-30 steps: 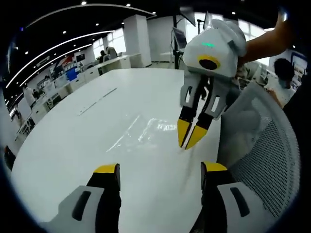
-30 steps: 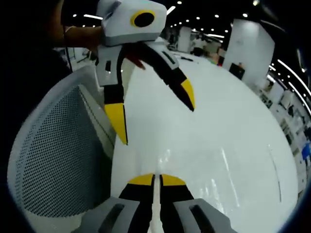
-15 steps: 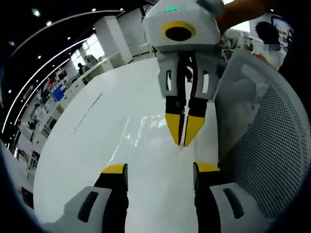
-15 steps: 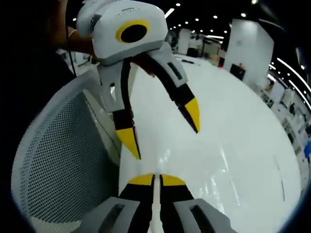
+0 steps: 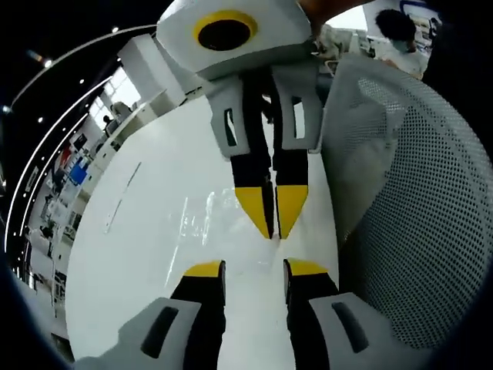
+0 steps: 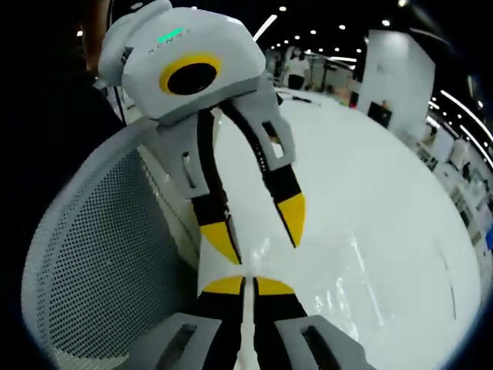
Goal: Open the resealable bag by pulling the two sides of the seal apart until the entire bag opening is separated and visibly accessible.
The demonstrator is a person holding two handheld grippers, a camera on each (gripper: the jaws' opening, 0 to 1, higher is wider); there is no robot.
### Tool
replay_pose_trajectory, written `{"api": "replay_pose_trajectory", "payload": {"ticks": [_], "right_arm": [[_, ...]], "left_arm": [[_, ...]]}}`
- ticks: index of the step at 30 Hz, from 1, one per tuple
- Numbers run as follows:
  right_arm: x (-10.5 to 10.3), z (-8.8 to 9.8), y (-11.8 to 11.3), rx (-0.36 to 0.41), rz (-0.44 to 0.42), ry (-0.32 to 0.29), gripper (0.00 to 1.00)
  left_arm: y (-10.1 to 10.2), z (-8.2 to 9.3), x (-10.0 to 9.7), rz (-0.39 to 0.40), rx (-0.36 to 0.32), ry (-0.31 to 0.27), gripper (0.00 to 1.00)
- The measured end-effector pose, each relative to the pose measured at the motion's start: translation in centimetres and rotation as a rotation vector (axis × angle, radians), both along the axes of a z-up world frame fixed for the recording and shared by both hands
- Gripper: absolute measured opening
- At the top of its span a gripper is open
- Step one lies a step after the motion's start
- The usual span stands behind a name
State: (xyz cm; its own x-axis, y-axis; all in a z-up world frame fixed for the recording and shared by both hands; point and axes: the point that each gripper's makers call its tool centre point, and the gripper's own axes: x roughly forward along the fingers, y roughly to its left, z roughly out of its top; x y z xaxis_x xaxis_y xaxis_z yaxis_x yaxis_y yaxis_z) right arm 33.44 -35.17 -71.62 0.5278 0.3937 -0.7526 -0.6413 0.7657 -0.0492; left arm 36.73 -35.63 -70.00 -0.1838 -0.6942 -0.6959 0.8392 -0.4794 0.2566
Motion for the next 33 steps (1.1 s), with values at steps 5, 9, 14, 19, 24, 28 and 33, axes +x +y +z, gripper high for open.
{"api": "replay_pose_trajectory", "payload": {"ticks": [5,9,14,19,24,28,33], "right_arm": [[-0.1,0.1,0.4,0.008,0.005,0.000,0.00],[-0.1,0.1,0.6,0.015,0.007,0.000,0.00],[-0.4,0.0,1.3,0.030,0.017,0.007,0.00],[-0.5,-0.1,1.6,0.036,0.025,0.015,0.00],[-0.6,-0.6,1.6,0.037,0.004,0.020,0.04],[-0.7,-0.8,1.7,0.020,-0.010,0.016,0.04],[-0.3,-0.5,1.9,-0.009,0.002,-0.019,0.04]], "left_arm": [[-0.1,-0.4,-0.6,-0.062,0.002,-0.050,0.14],[-0.3,-0.6,-1.1,-0.087,-0.003,-0.060,0.11],[0.3,-1.4,-2.0,-0.165,0.031,-0.102,0.07],[0.6,-1.6,-2.5,-0.194,0.034,-0.098,0.05],[0.9,-2.3,-2.8,-0.224,0.049,-0.081,0.00],[1.2,-2.6,-3.2,-0.236,0.063,-0.057,0.00],[1.3,-2.4,-3.4,-0.238,0.061,-0.042,0.00]]}}
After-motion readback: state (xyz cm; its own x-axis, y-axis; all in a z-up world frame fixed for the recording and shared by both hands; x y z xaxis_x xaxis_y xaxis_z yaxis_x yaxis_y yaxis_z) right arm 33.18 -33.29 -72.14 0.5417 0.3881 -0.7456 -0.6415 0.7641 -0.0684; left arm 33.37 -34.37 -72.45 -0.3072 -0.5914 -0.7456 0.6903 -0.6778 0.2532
